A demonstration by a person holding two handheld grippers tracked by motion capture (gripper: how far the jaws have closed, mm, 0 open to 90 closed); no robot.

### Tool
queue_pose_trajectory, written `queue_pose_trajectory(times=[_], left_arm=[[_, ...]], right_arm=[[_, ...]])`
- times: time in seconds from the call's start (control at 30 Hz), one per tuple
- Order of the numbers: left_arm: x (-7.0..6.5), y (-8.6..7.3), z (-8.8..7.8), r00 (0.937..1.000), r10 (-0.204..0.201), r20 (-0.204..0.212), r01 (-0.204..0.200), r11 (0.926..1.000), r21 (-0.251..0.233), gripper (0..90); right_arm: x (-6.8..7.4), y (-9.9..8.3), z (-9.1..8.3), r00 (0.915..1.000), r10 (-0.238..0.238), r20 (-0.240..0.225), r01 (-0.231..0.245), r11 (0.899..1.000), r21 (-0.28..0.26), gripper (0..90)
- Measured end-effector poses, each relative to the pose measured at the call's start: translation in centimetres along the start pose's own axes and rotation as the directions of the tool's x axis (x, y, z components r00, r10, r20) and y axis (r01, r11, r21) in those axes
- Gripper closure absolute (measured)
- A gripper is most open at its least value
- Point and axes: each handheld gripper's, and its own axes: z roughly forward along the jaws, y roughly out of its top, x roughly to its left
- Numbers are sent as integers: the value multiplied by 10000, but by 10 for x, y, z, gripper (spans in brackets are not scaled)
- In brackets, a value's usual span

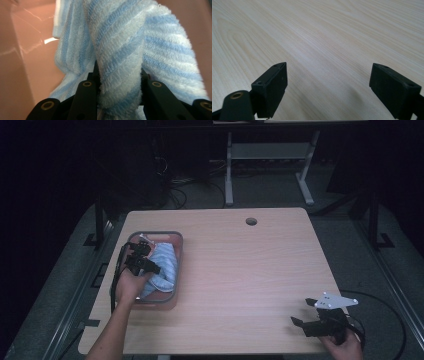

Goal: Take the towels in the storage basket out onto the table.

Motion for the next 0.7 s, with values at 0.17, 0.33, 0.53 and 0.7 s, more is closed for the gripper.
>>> queue_pose_trajectory(times=[0.17, 0.33, 0.53, 0.7], left_arm=[[3, -4, -14, 9996, -91, 255, 101, 9991, -417, 710], [4, -9, -30, 9981, -112, 613, 176, 9944, -1045, 710], [4, -11, -44, 9942, -99, 1069, 270, 9868, -1598, 710], [7, -16, -51, 9891, -108, 1469, 377, 9826, -1819, 708]], right_arm=[[0, 0, 0, 10000, 35, 43, -34, 10000, -40, 143], [-2, 0, -1, 9999, 99, 98, -98, 9999, -113, 143], [-2, 1, -4, 9997, 110, 221, -107, 9998, -147, 143], [-2, 1, -5, 9994, 137, 332, -132, 9998, -162, 143]])
